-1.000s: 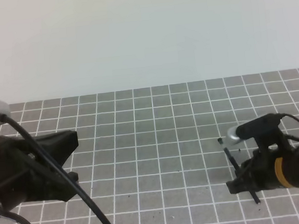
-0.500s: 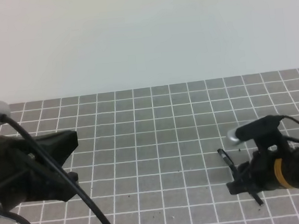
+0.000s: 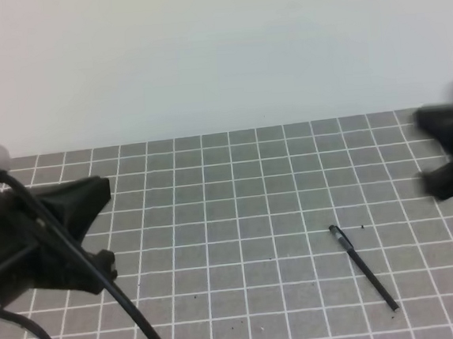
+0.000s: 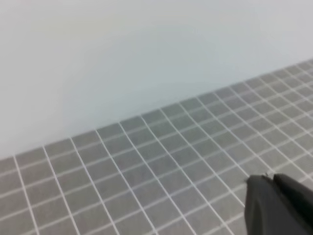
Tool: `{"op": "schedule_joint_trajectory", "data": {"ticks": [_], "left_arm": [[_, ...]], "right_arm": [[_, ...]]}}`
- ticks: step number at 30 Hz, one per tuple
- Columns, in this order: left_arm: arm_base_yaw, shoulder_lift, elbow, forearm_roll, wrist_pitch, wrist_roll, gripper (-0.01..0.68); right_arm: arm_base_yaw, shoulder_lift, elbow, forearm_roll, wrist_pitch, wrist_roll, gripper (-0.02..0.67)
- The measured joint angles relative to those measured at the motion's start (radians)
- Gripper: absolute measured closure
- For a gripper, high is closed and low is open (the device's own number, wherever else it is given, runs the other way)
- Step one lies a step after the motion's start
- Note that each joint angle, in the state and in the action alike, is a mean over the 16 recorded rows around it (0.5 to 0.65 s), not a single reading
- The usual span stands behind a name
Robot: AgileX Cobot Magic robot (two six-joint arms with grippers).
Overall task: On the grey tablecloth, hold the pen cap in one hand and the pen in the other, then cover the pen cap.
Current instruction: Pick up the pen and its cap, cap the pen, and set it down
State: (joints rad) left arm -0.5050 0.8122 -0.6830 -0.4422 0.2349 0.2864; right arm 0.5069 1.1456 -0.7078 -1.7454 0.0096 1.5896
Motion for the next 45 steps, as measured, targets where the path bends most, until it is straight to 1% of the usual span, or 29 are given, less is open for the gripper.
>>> {"op": "schedule_joint_trajectory", "data": {"ticks": [3, 8, 12, 16, 21, 28, 45], "left_arm": [[0.000, 0.002, 0.002, 0.000, -0.013, 0.003, 0.673], [0.000, 0.006, 0.013, 0.000, -0.022, 0.003, 0.673], [0.000, 0.009, 0.023, -0.001, -0.022, 0.003, 0.673], [0.000, 0.011, 0.033, -0.002, -0.025, 0.003, 0.673], [0.000, 0.011, 0.040, -0.004, -0.028, 0.003, 0.673], [0.000, 0.011, 0.040, -0.005, -0.028, 0.001, 0.673], [0.003, 0.005, 0.040, 0.008, -0.028, 0.020, 0.673]], "right_arm": [[0.000, -0.145, 0.051, 0.000, 0.047, -0.054, 0.642], [0.000, -0.348, 0.181, 0.001, 0.143, -0.119, 0.650], [-0.001, -0.462, 0.298, 0.003, 0.221, -0.146, 0.650], [-0.001, -0.531, 0.391, 0.005, 0.309, -0.166, 0.650], [-0.001, -0.569, 0.450, 0.008, 0.416, -0.169, 0.650], [-0.001, -0.578, 0.463, 0.009, 0.510, -0.170, 0.650], [-0.001, -0.578, 0.463, 0.010, 0.522, -0.171, 0.650]]}}
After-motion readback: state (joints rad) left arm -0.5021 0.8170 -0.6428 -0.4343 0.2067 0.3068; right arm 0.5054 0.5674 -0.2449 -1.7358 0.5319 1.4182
